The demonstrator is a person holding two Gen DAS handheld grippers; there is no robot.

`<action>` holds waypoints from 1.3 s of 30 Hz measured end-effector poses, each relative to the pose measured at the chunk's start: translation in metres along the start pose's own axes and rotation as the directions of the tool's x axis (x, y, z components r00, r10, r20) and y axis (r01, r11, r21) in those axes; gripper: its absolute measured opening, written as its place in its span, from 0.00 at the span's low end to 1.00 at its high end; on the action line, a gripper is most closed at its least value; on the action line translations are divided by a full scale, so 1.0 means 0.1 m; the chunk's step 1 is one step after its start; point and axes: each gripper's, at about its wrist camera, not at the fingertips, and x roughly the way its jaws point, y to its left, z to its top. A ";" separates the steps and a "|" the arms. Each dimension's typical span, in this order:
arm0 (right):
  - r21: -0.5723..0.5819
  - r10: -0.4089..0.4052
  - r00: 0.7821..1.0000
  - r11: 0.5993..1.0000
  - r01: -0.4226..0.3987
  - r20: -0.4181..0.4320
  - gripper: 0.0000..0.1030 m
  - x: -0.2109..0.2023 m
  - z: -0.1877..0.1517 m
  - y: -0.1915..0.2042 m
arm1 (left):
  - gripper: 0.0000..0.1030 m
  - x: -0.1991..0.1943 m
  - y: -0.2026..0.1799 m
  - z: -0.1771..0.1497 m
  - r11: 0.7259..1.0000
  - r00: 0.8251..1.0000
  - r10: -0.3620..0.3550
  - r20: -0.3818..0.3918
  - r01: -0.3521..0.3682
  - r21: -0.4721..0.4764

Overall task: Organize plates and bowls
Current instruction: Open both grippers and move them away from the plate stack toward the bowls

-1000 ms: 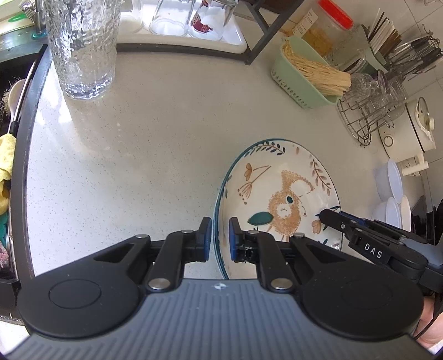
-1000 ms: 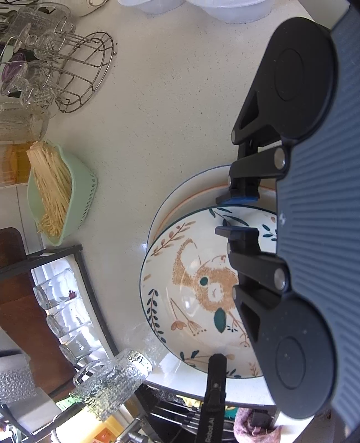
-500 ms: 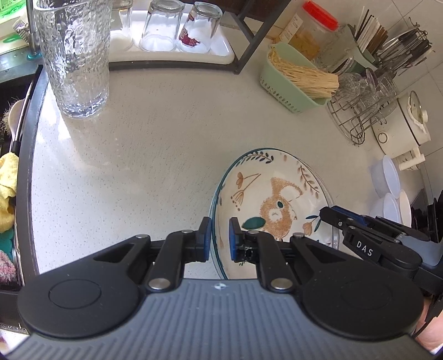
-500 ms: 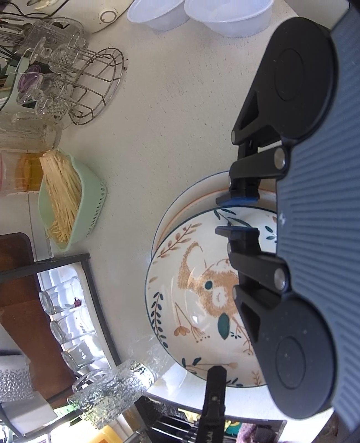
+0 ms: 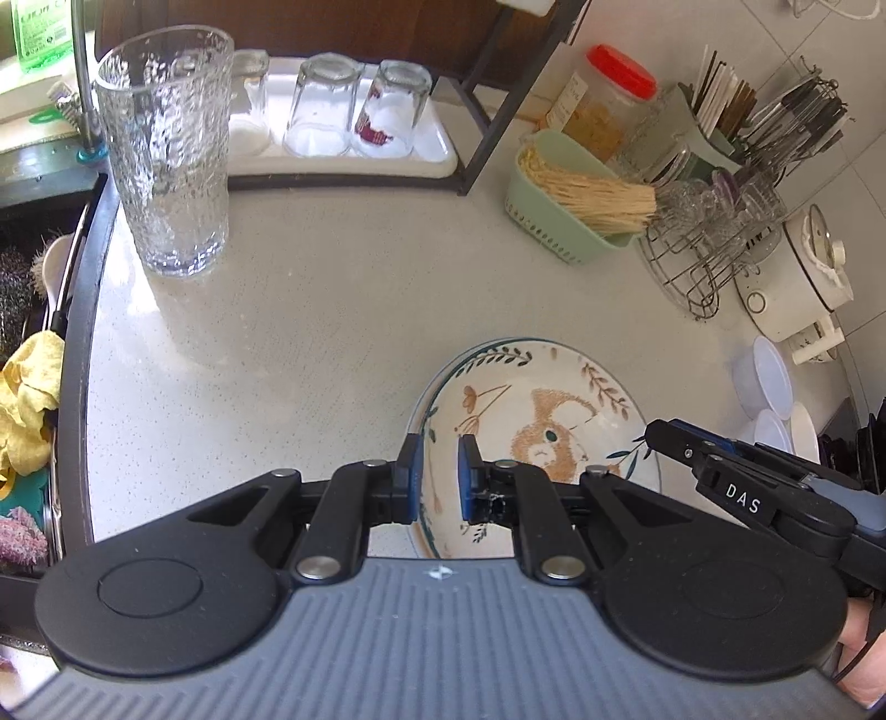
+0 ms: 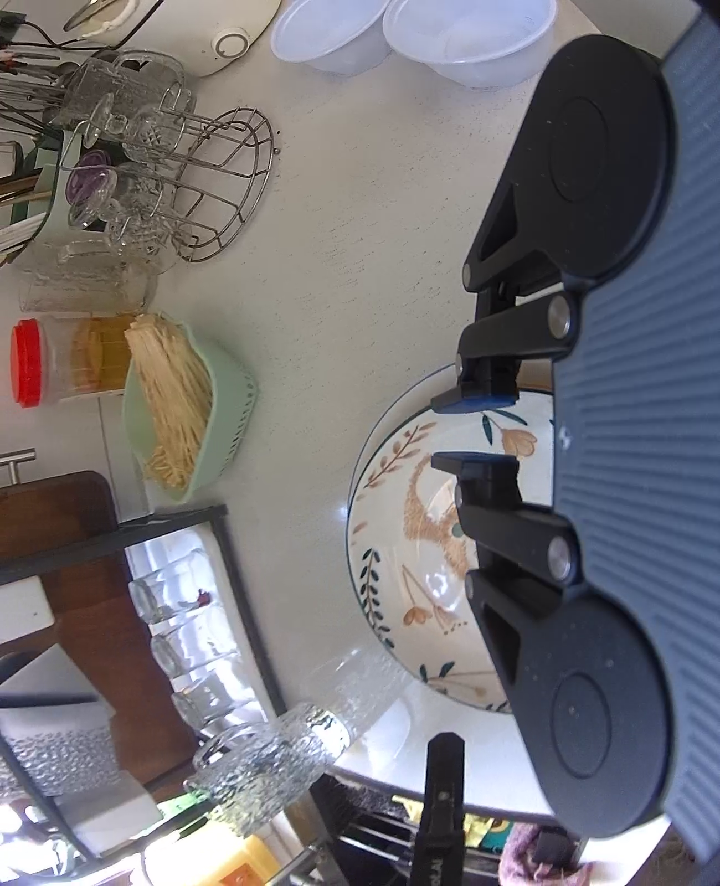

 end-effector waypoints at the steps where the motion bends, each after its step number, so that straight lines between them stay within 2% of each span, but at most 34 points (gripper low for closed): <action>1: 0.000 0.010 1.000 1.000 -0.010 0.008 0.18 -0.03 0.01 0.00 | 0.14 -0.02 -0.03 0.00 1.000 1.000 0.000 0.008 0.000 0.002; 12: -0.020 0.097 0.989 0.995 -0.095 0.107 0.18 -0.54 0.16 -0.10 | 0.14 -0.31 -0.49 -0.04 0.999 0.993 -0.006 0.114 0.001 0.043; 19: -0.056 0.139 0.977 0.990 -0.131 0.164 0.18 -0.81 0.20 -0.24 | 0.14 -0.42 -0.81 -0.09 0.998 0.982 0.030 0.185 -0.039 0.044; 29: -0.043 0.194 0.962 0.981 -0.190 0.190 0.18 -1.05 0.12 -0.53 | 0.14 -0.54 -1.26 -0.31 0.996 0.977 0.039 0.211 -0.055 0.074; 39: -0.087 0.173 0.960 0.984 -0.157 0.219 0.18 -1.17 0.05 -0.92 | 0.14 -0.38 -1.64 -0.48 0.996 0.969 0.023 0.244 -0.042 0.075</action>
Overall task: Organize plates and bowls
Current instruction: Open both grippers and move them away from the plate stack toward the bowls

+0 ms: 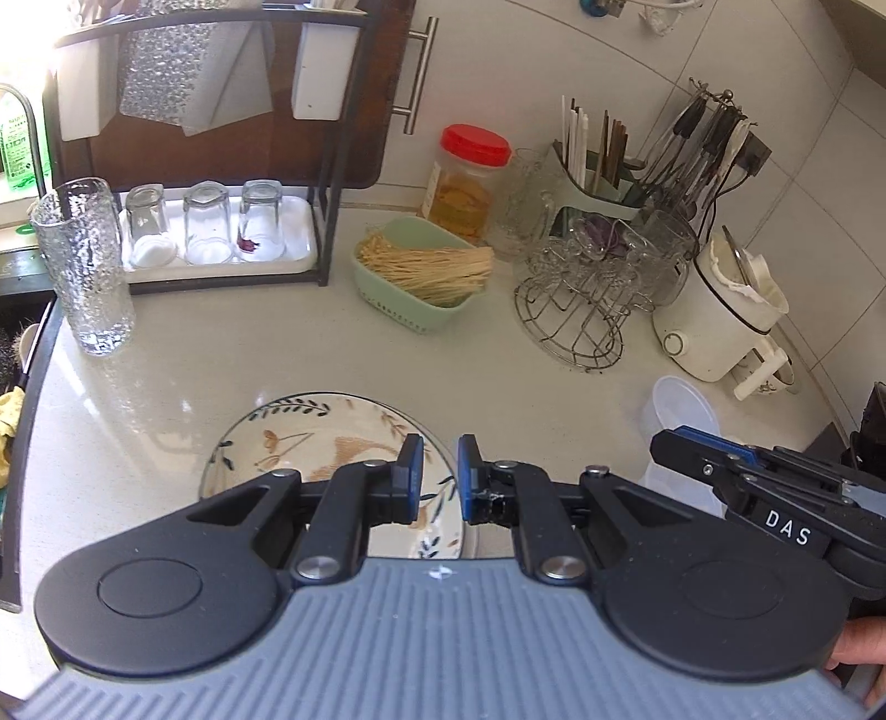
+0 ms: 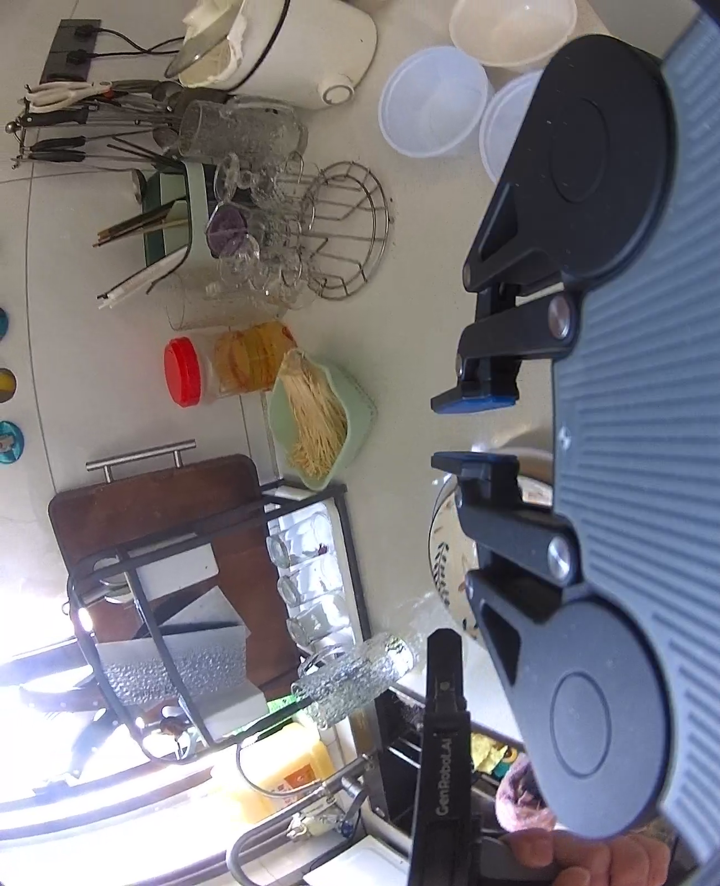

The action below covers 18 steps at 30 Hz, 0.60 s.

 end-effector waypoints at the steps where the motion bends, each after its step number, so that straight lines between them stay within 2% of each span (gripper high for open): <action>1: -0.002 -0.003 1.000 1.000 0.003 0.002 0.18 -0.02 -0.01 -0.06 | 0.14 0.03 -0.06 -0.01 1.000 1.000 -0.001 0.001 0.001 -0.004; 5: 0.004 -0.033 0.999 0.999 0.033 -0.008 0.18 -0.11 -0.08 -0.28 | 0.14 0.11 -0.29 -0.05 1.000 1.000 -0.018 0.005 0.018 -0.003; 13: 0.015 -0.068 0.998 0.998 0.068 -0.005 0.18 -0.36 -0.25 -0.68 | 0.14 0.26 -0.92 -0.20 0.997 0.998 -0.055 -0.032 0.057 0.046; 18: 0.034 -0.075 0.997 0.997 0.076 -0.008 0.18 -0.54 -0.39 -0.98 | 0.14 0.35 -1.29 -0.34 0.995 0.998 -0.052 -0.042 0.055 0.084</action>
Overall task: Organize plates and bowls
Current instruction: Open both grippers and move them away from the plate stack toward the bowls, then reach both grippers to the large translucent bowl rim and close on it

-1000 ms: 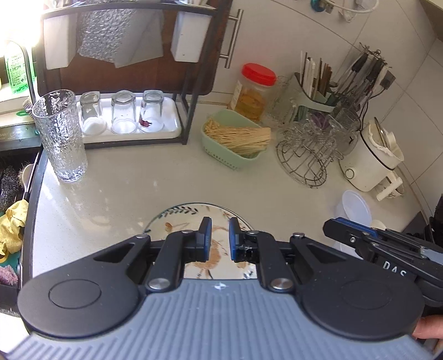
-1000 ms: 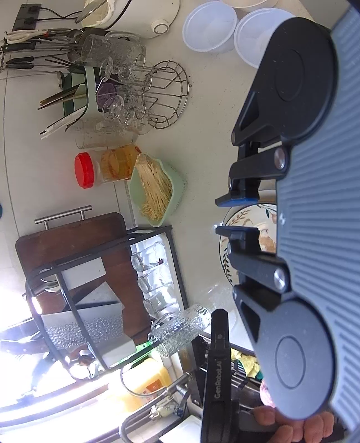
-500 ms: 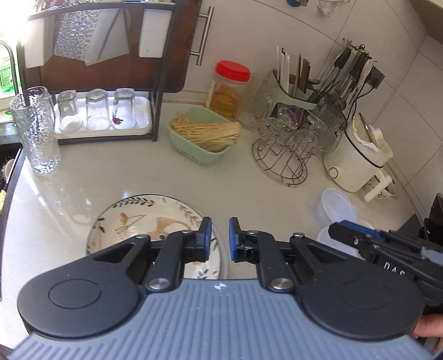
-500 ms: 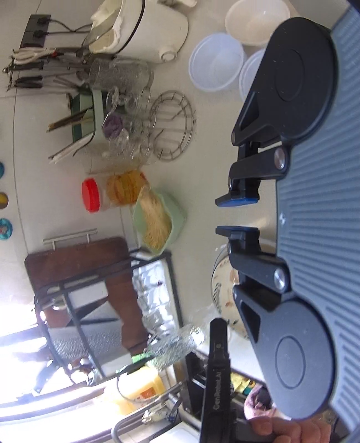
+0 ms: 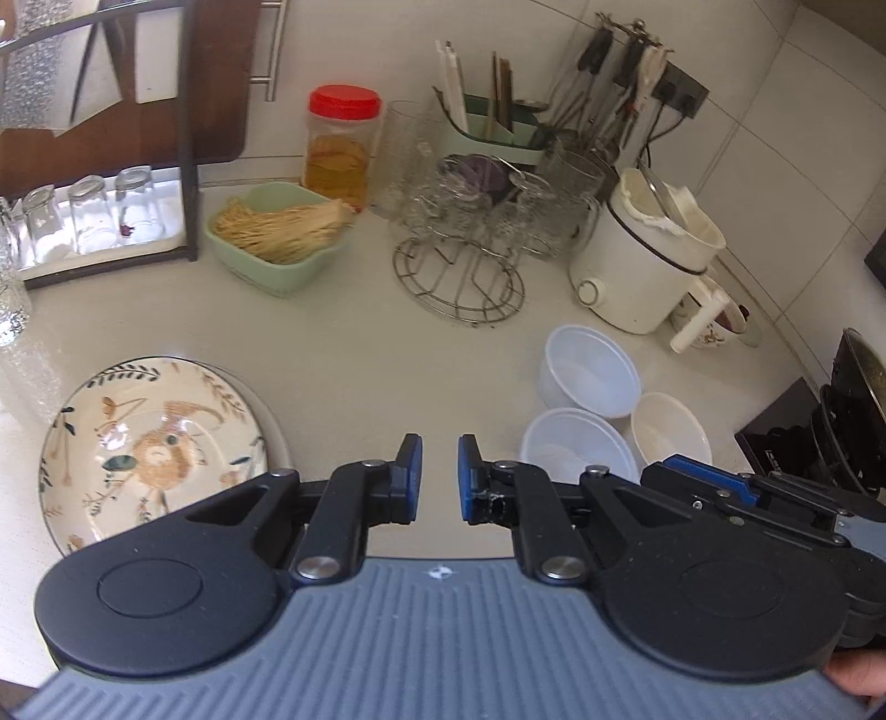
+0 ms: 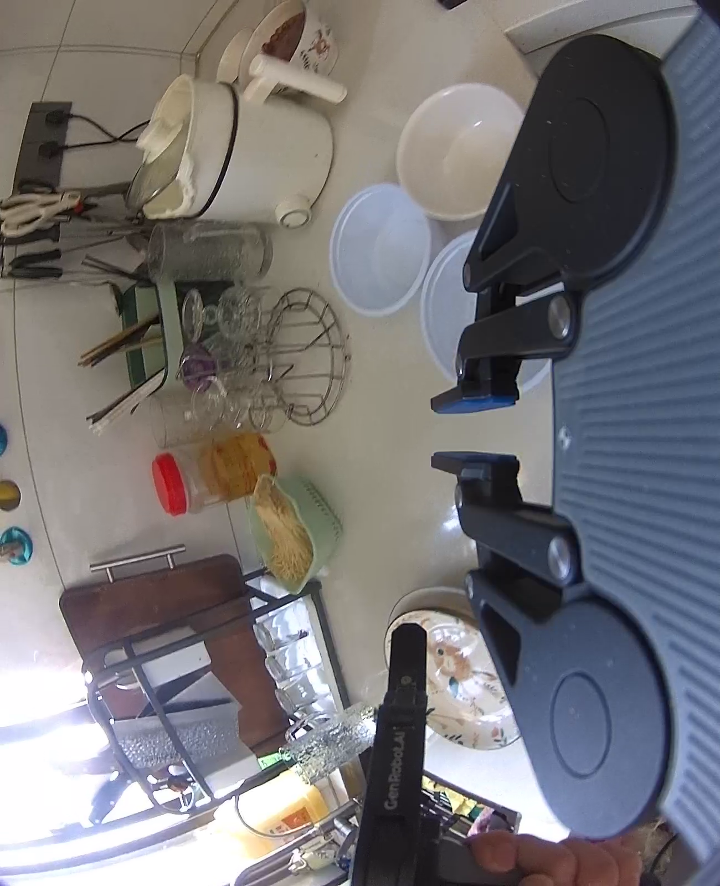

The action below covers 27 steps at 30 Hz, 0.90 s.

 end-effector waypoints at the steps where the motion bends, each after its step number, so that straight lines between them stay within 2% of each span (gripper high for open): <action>1: -0.002 -0.003 1.000 1.000 0.003 0.000 0.18 -0.04 -0.02 -0.07 | 0.14 0.02 -0.07 -0.02 1.000 1.000 -0.001 -0.004 0.001 0.004; 4: -0.024 -0.027 0.999 0.999 0.026 -0.021 0.18 -0.09 -0.08 -0.23 | 0.14 0.08 -0.26 -0.06 1.000 1.000 -0.006 -0.003 0.006 0.012; 14: -0.055 -0.001 1.000 0.998 0.000 -0.027 0.18 -0.14 -0.24 -0.62 | 0.14 0.22 -0.63 -0.25 0.998 0.998 0.059 0.011 -0.059 0.016; 19: -0.042 0.002 0.999 0.999 -0.003 -0.043 0.18 -0.09 -0.36 -0.81 | 0.21 0.48 -0.67 -0.32 0.995 0.995 0.096 0.013 -0.096 0.016; 21: -0.031 -0.014 0.998 0.999 0.013 -0.055 0.19 -0.05 -0.41 -0.87 | 0.34 0.59 -0.66 -0.33 0.997 0.997 0.083 -0.001 -0.083 0.008; 22: -0.023 -0.018 0.998 1.000 0.017 -0.062 0.20 -0.03 -0.43 -0.90 | 0.37 0.66 -0.65 -0.34 0.998 0.998 0.060 -0.024 -0.060 0.009; 24: -0.009 -0.016 0.998 1.000 0.015 -0.066 0.37 0.01 -0.47 -0.96 | 0.40 0.75 -0.67 -0.35 0.999 0.998 0.051 -0.040 -0.050 0.017; 25: -0.004 -0.011 0.998 1.000 0.011 -0.067 0.41 0.03 -0.49 -0.98 | 0.42 0.79 -0.68 -0.35 0.999 0.998 0.048 -0.044 -0.047 0.023; 27: -0.006 -0.008 0.998 1.000 0.008 -0.066 0.43 0.06 -0.51 -0.99 | 0.45 0.86 -0.67 -0.35 1.000 0.998 0.028 -0.050 -0.028 0.005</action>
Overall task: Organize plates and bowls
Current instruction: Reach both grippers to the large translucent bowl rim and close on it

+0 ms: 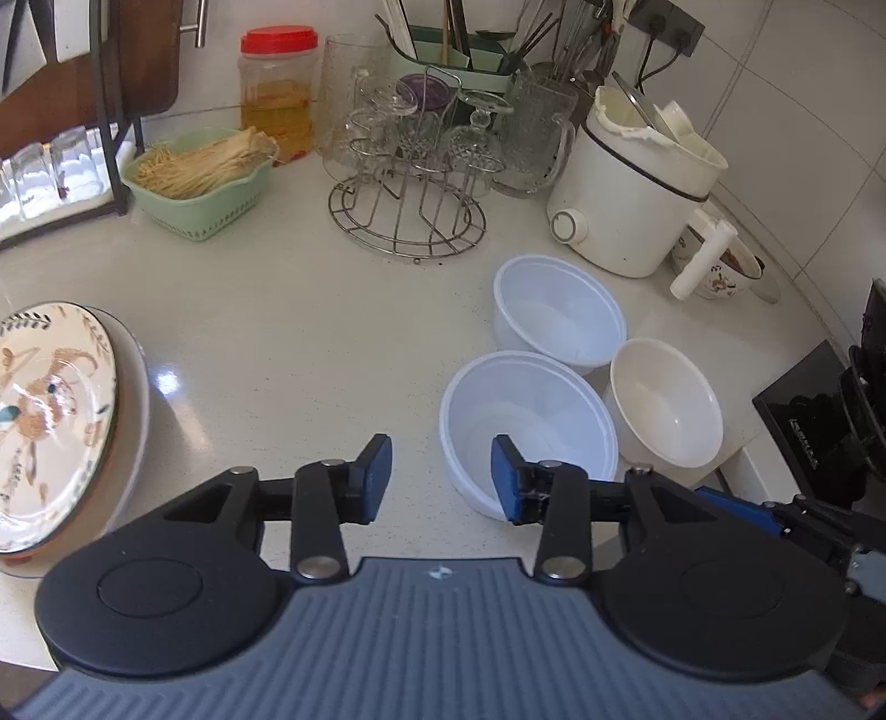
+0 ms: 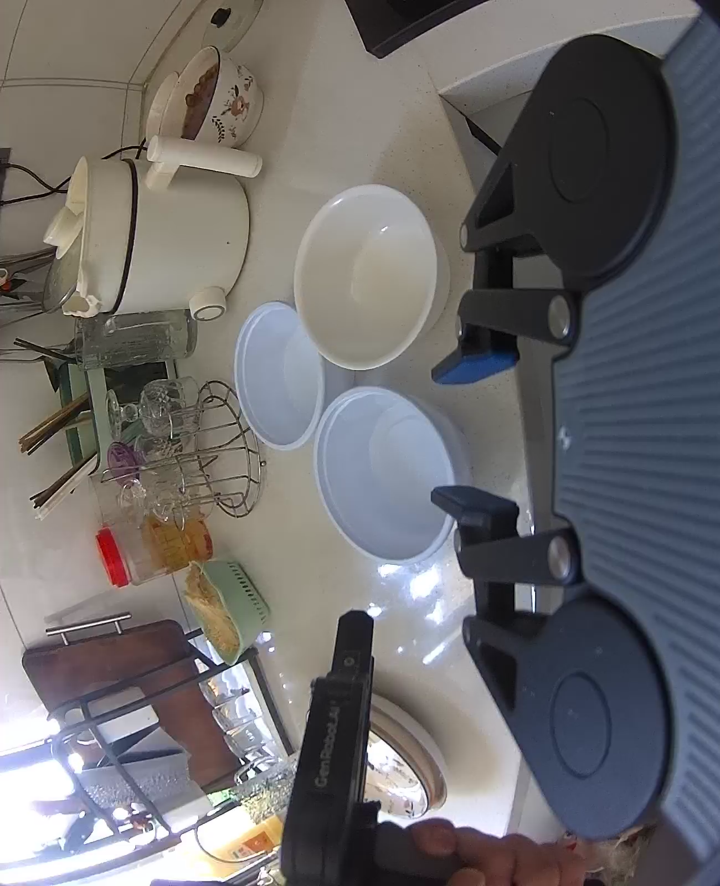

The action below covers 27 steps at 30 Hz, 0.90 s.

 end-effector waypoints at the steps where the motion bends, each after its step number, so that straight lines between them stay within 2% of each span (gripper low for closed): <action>1: -0.008 0.002 1.000 1.000 -0.002 0.003 0.43 0.02 -0.01 0.01 | 0.45 0.03 0.01 0.00 1.000 1.000 -0.012 -0.005 0.012 -0.012; 5: 0.009 0.007 1.000 1.000 -0.007 0.027 0.43 0.14 -0.01 -0.01 | 0.45 0.19 -0.01 0.02 1.000 1.000 -0.025 -0.009 0.025 -0.012; 11: 0.006 -0.029 0.998 1.000 0.028 0.060 0.42 0.34 0.02 -0.06 | 0.45 0.49 -0.05 0.04 1.000 0.999 -0.018 -0.042 0.019 0.008; 17: 0.002 -0.031 0.998 1.000 0.031 0.048 0.42 0.47 0.03 -0.06 | 0.43 0.74 0.00 0.00 0.997 0.993 -0.067 -0.094 0.064 -0.037; 19: -0.019 -0.030 0.999 0.999 0.031 0.045 0.41 0.50 0.01 -0.03 | 0.42 0.79 0.00 -0.04 0.997 0.993 -0.064 -0.098 0.059 -0.054; 21: -0.031 -0.035 0.999 0.999 0.037 0.041 0.37 0.54 0.00 0.00 | 0.33 0.81 0.01 -0.06 0.995 0.992 -0.071 -0.102 0.063 -0.072; 24: -0.046 -0.049 0.998 0.998 0.051 0.041 0.27 0.58 0.01 0.02 | 0.24 0.81 0.00 -0.07 0.997 0.994 -0.046 -0.095 0.040 -0.066; 27: -0.063 -0.059 0.997 0.996 0.062 0.047 0.26 0.60 0.02 0.05 | 0.21 0.79 0.03 -0.06 0.996 0.994 -0.045 -0.099 0.037 -0.080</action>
